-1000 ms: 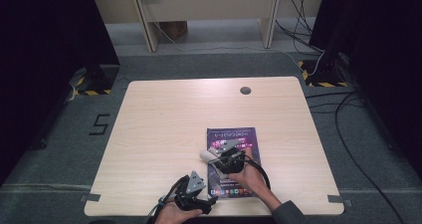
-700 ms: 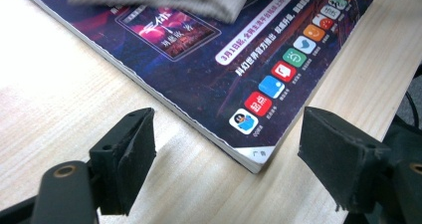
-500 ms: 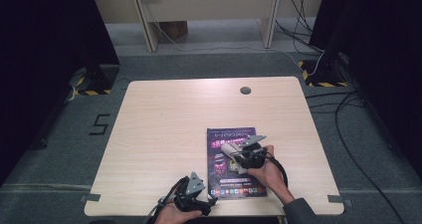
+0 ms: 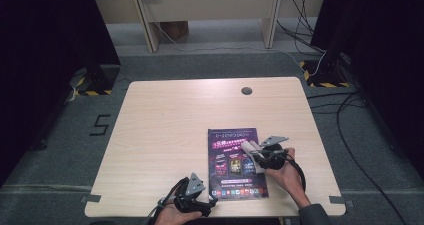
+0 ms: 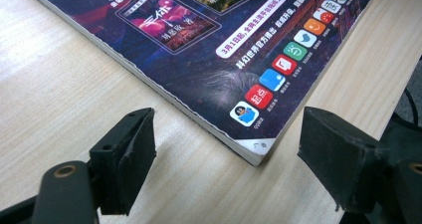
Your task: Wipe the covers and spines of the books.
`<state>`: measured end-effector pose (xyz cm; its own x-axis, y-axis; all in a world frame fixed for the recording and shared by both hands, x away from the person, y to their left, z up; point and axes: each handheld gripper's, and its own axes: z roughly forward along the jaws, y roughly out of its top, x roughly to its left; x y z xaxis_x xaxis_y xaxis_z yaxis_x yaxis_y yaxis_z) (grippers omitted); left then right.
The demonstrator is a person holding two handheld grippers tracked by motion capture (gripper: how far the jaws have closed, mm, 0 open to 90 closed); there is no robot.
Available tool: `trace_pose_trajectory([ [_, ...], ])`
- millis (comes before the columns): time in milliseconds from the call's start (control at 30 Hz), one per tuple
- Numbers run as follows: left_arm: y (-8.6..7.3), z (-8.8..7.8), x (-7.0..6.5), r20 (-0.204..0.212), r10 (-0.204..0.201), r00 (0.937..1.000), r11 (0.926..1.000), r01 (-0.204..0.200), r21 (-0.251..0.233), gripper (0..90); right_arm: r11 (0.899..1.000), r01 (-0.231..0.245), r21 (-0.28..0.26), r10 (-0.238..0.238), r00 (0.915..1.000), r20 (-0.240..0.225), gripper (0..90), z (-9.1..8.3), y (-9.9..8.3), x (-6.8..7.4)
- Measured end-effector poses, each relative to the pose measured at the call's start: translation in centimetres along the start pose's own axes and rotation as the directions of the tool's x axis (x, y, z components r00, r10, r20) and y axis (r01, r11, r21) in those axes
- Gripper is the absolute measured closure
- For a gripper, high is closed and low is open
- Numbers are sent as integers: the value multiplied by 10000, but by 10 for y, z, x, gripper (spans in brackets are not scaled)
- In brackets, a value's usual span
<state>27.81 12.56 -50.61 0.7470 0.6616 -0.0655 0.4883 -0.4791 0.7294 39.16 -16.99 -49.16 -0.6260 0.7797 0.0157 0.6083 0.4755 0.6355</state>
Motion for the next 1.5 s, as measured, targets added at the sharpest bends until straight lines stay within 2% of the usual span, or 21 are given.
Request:
trace_pose_trajectory([
  [167, 0, -1, 1, -28, -30, 10000, 10000, 30, -33, 214, 10000, -12, 7, 12, 10000, 82, 751, -3, -4, -1],
  [333, -1, -2, 2, -18, -18, 10000, 10000, 18, 29, 213, 9998, 179, 75, -180, 9998, 66, 748, -4, -5, 6],
  [600, -5, -6, 1, 30, -75, 10000, 9999, 75, 87, 210, 9977, 677, -2, -676, 9968, -423, 748, 3, 2, 31],
  [767, -6, -8, 1, 32, -99, 9999, 9999, 99, 94, 207, 9933, 1154, -75, -1156, 9920, -506, 749, 13, 12, 48],
  [933, -8, -9, 3, -7, -162, 9999, 9998, 162, 132, 203, 9916, 1289, -107, -1293, 9886, -768, 748, 21, 20, 62],
  [1167, -9, -12, 5, -58, -225, 9997, 9997, 225, 138, 201, 9870, 1593, -206, -1606, 9794, -1221, 744, 26, 25, 81],
  [1367, -9, -12, 5, -60, -218, 9997, 9997, 219, 141, 200, 9783, 2045, -325, -2071, 9639, -1672, 738, 28, 25, 100],
  [1433, -9, -12, 5, -79, -236, 9997, 9997, 237, 111, 200, 9758, 2159, -348, -2187, 9595, -1774, 739, 28, 25, 104],
  [1500, -9, -12, 6, -90, -264, 9996, 9996, 265, 102, 200, 9747, 2209, -347, -2235, 9589, -1746, 739, 28, 25, 105],
])
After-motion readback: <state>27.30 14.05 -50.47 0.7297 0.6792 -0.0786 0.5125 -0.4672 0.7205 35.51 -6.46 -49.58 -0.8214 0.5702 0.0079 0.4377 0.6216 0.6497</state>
